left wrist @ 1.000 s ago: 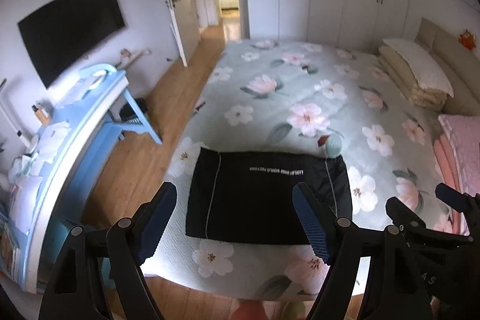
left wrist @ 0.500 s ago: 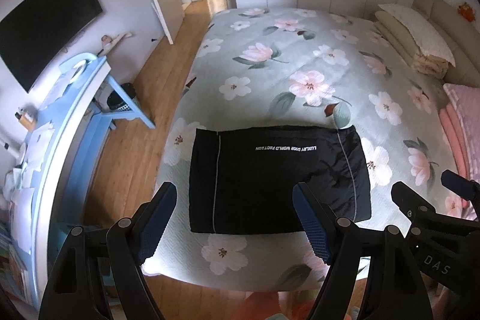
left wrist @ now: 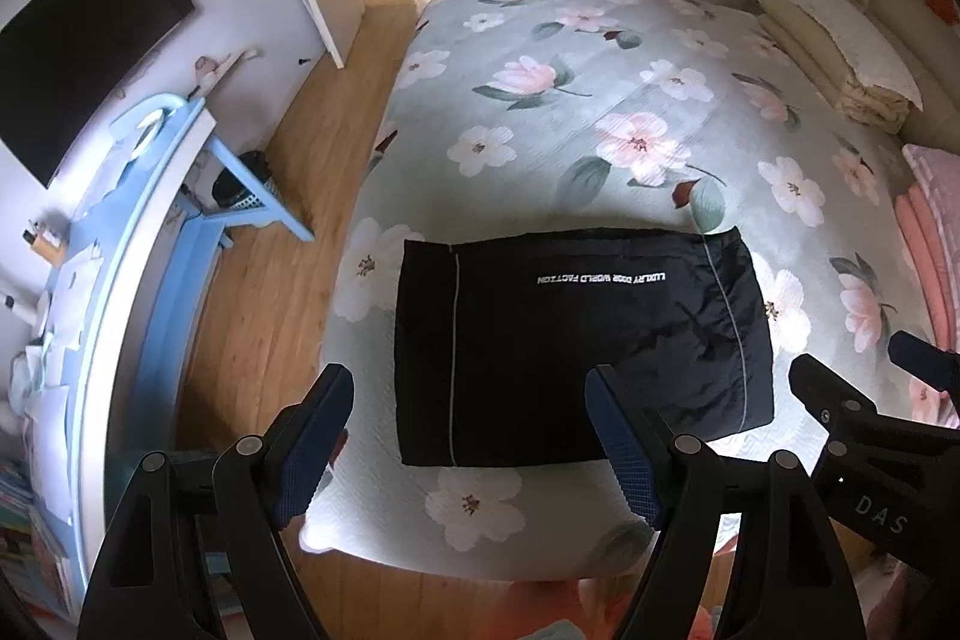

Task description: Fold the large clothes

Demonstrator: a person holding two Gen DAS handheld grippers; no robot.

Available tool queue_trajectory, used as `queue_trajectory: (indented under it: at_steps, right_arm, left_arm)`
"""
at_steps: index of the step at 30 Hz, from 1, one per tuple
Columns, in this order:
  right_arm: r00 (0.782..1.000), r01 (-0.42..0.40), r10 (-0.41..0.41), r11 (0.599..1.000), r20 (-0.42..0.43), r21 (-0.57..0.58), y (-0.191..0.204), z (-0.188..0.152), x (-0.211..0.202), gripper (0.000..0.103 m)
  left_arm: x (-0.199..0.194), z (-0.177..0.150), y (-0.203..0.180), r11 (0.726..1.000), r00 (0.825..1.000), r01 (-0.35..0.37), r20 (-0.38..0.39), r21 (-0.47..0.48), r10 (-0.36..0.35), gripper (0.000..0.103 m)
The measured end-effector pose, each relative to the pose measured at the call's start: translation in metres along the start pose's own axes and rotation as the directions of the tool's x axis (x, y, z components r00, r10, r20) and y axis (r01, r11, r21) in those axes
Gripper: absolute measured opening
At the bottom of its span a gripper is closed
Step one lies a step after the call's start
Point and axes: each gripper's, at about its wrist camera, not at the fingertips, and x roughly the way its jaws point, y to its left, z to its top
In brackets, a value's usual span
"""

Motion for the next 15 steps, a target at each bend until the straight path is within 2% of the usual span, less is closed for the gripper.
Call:
queue_trajectory:
  at_steps: [15]
  right_arm:
    - [0.999,0.013,-0.013,1.000,-0.029,0.005,0.003,0.001,0.013,0.093]
  left_arm:
    - [0.014,0.011,0.005,1.000,1.000,0.015,-0.011,0.024,-0.015,0.081]
